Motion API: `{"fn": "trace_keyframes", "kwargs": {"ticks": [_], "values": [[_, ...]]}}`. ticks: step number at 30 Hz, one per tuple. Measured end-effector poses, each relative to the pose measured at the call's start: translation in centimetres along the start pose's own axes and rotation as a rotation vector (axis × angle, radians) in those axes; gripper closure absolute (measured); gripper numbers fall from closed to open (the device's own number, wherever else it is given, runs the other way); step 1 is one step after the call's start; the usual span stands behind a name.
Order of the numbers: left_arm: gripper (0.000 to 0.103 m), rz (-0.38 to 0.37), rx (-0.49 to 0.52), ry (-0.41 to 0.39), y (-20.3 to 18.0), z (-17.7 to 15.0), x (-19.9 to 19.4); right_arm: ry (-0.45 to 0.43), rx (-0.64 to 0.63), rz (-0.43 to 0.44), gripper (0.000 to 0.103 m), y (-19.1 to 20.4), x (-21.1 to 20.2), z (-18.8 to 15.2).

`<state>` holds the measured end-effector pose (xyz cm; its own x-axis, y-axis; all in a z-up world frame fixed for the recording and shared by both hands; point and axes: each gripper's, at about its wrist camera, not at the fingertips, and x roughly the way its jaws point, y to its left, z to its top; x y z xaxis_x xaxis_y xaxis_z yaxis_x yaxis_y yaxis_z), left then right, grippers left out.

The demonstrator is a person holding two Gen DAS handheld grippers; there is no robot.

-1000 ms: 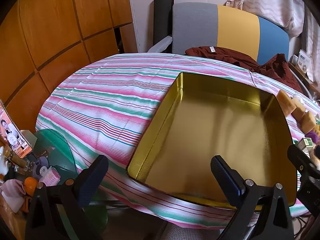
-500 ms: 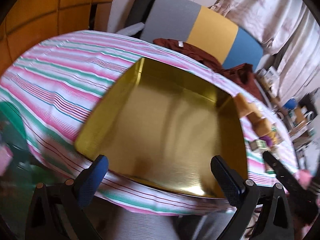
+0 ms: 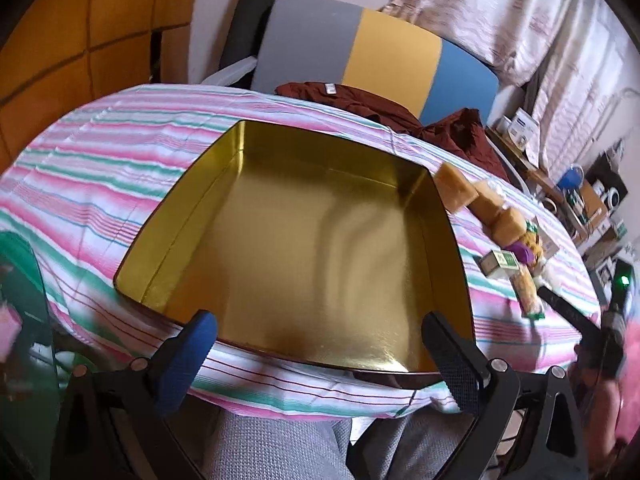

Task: Organize objects
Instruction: 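Move the right tool toward the WEIDAN snack bag on the cloth, then grasp the WEIDAN bag with the right tool while the left tool grasps the green box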

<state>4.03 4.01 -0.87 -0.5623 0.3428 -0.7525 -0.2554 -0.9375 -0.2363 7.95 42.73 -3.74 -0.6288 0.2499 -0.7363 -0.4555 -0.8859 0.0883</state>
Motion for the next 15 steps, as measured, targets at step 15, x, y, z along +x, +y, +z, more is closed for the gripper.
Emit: {"fn": "trace_keyframes", "kwargs": {"ticks": [15], "values": [[0.0, -0.072, 0.111, -0.061, -4.6, -1.2, -0.9, 0.092, -0.085, 0.004, 0.055, -0.4, 5.8, 0.8]]}}
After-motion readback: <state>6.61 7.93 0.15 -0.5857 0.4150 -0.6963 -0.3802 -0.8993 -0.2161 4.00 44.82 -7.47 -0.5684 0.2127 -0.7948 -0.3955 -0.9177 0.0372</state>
